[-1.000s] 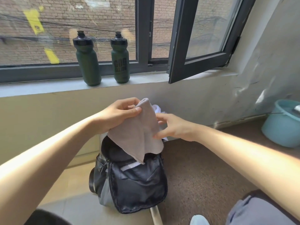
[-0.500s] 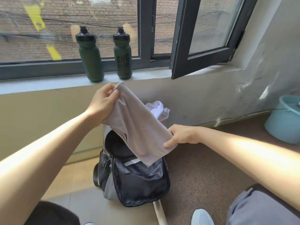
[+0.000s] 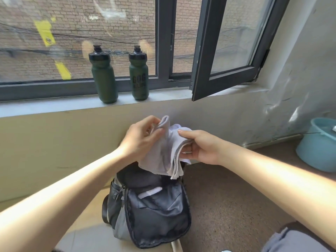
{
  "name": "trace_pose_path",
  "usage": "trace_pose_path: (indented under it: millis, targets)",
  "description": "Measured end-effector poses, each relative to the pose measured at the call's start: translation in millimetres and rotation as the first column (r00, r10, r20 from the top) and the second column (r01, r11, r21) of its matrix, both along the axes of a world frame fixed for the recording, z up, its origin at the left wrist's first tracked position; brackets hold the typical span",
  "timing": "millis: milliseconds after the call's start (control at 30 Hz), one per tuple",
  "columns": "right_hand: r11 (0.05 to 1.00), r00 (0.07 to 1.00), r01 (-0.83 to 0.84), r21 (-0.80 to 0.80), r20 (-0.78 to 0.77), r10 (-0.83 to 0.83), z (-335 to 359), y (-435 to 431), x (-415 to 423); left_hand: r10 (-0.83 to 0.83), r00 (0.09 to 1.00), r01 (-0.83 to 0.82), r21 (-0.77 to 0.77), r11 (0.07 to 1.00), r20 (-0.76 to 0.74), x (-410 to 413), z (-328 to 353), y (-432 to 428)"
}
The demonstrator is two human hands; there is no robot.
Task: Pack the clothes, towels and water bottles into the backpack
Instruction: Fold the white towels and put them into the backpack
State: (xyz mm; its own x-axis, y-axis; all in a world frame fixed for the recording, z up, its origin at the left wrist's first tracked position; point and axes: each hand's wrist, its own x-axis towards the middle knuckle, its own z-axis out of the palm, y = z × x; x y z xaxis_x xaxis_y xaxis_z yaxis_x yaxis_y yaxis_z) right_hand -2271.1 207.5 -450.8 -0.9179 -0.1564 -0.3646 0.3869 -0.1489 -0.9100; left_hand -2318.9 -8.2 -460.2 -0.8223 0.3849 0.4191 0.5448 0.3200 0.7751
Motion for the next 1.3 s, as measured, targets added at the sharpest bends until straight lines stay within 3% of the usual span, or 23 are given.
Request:
trace_pose_path:
  millis: [133,267,333,433,500,567,667,733,833,900,933,1133,1300]
  targets:
    - [0.998,0.995,0.044,-0.054,-0.083,-0.049,7.7,-7.8,-1.5,-0.001,0.991,-0.004,-0.037,0.999,-0.133,20.8,-0.9,21.8]
    - [0.997,0.977,-0.053,-0.058,-0.21,0.04,13.3,-13.2,5.1,-0.082,0.982,0.076,-0.041,0.996,-0.172,35.0,8.3,31.1]
    - [0.992,0.963,-0.069,-0.104,-0.266,0.039,11.5,-15.5,7.3,-0.192,0.98,0.19,-0.053,0.98,-0.052,40.1,13.1,33.7]
    - [0.996,0.954,0.012,-0.092,-0.297,-0.039,9.1,-13.9,4.8,-0.306,0.913,0.264,0.179,0.948,0.269,41.5,19.7,33.7]
    - [0.993,0.952,0.069,-0.09,-0.292,-0.093,10.6,-9.8,1.7,-0.28,0.887,0.161,0.322,0.933,0.368,37.2,22.5,29.5]
    - [0.99,0.957,0.101,-0.096,-0.264,-0.123,13.2,-4.6,0.3,-0.155,0.909,0.004,0.363,0.932,0.388,29.7,23.4,23.2]
    - [0.989,0.97,0.08,-0.127,-0.218,-0.107,18.7,2.4,3.1,0.08,0.928,-0.194,0.287,0.938,0.365,13.5,17.0,13.9]
    - [0.984,0.978,0.05,-0.169,-0.191,-0.082,24.0,6.5,6.1,0.096,0.898,-0.214,0.233,0.949,0.43,3.3,10.3,6.4]
    - [0.973,0.986,0.045,-0.228,-0.149,-0.081,30.9,9.1,9.0,-0.18,0.802,0.035,0.256,0.966,0.57,-4.5,2.4,-4.5]
    - [0.974,0.986,0.078,-0.211,-0.131,-0.108,30.6,8.2,7.3,-0.335,0.749,0.226,0.255,0.94,0.572,2.1,-0.3,-2.2]
    - [0.976,0.984,0.108,-0.19,-0.119,-0.132,28.9,6.9,6.1,-0.35,0.746,0.239,0.264,0.935,0.566,6.7,-0.6,1.9]
    - [0.977,0.98,0.19,-0.099,-0.05,-0.195,12.4,5.8,-2.6,-0.152,0.833,-0.004,0.282,0.96,0.532,17.9,2.2,18.2]
    - [0.993,0.992,0.078,-0.089,-0.091,-0.086,11.7,6.1,6.6,-0.071,0.858,-0.111,0.319,0.941,0.509,15.1,4.0,15.8]
